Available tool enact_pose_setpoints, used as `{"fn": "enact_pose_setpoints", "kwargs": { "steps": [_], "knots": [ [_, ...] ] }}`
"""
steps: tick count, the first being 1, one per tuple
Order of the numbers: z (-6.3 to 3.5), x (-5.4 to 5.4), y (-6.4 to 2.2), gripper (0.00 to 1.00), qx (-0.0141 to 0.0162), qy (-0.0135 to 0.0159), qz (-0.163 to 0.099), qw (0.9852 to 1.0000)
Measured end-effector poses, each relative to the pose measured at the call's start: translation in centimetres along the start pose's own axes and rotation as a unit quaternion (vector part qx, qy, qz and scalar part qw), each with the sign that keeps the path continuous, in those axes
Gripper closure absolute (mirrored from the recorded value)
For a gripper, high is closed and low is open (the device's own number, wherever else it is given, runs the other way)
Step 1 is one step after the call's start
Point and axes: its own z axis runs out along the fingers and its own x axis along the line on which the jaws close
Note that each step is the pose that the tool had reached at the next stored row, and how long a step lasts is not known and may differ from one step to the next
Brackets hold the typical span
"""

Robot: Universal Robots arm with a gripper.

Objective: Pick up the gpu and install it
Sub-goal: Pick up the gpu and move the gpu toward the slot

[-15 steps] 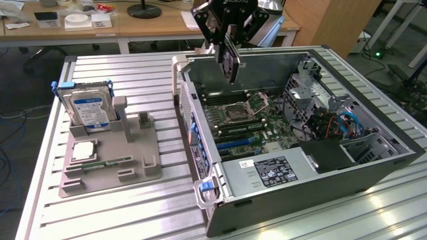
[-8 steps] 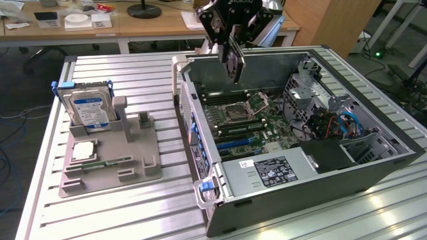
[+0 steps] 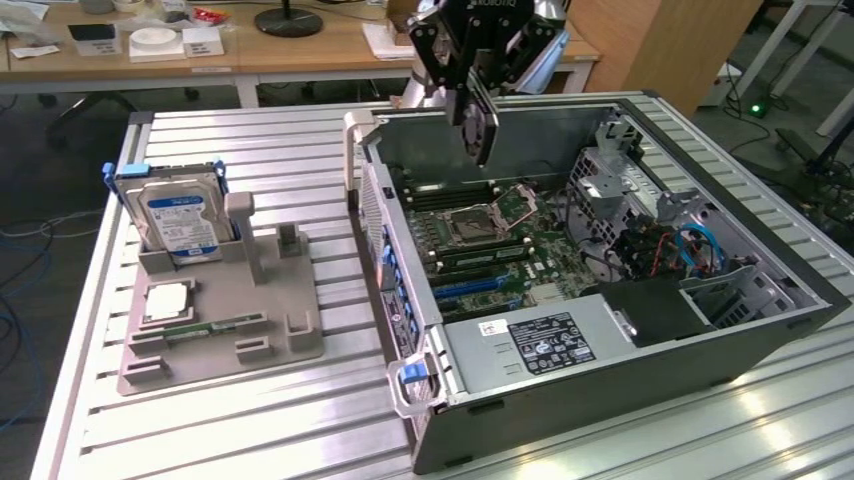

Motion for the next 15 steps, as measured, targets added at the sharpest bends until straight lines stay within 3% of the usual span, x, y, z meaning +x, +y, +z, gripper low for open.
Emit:
{"fn": "enact_pose_setpoints", "kwargs": {
  "steps": [15],
  "knots": [
    [0.22,-1.4,0.02,0.72,0.0,-0.0001,0.0,1.0]
  ]
}}
